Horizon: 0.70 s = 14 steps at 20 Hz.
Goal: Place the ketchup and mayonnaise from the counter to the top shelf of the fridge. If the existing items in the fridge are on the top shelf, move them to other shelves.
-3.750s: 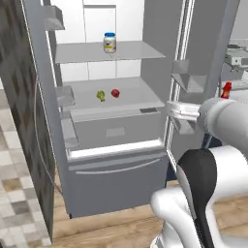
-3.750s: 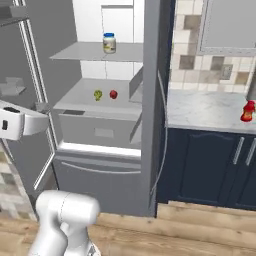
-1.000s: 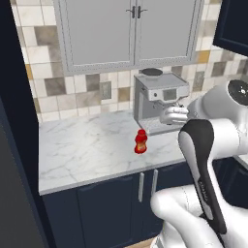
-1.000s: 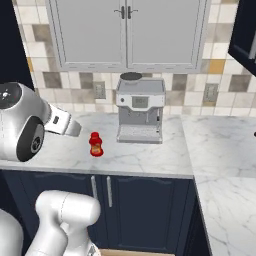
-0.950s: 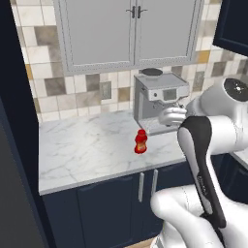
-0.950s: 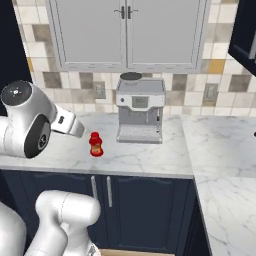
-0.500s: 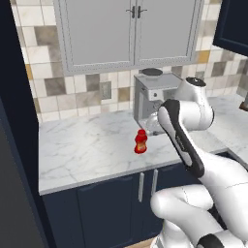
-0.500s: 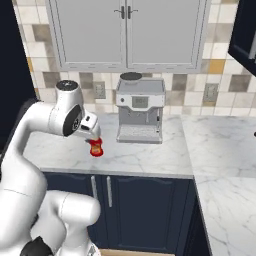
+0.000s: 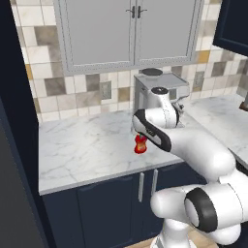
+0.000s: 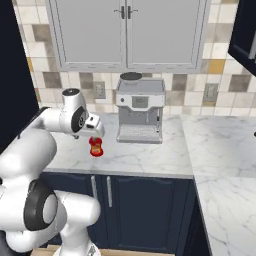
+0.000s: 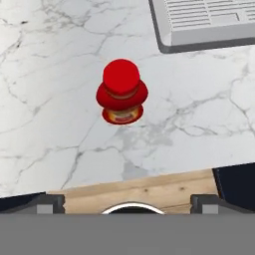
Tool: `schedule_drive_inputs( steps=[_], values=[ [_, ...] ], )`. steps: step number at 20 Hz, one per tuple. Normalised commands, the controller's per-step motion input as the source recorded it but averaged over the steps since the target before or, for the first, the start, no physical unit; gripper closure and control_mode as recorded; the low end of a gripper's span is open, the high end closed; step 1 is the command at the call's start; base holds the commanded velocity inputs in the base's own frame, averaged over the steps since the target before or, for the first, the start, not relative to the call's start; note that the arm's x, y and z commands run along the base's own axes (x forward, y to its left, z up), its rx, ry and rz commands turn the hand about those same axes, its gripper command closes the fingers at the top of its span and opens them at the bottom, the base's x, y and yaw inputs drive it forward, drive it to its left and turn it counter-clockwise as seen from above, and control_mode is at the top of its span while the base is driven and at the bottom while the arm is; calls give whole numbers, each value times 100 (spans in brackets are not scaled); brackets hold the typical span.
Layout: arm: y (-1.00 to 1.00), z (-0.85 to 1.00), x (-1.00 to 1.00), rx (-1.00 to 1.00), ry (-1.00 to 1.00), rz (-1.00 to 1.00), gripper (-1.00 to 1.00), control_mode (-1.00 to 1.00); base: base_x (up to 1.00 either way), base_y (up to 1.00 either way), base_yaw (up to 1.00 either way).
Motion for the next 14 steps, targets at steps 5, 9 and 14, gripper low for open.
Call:
schedule_drive_inputs(
  steps=[5, 9, 14],
  values=[
    [1, -30, 73, -5, 0, 0, -100, -100, 0, 0, 0],
    [0, -31, 33, 0, -1, 0, -100, -100, 0, 0, 0],
    [0, -33, 3, 0, -6, 0, -100, -100, 0, 0, 0]
  ],
)
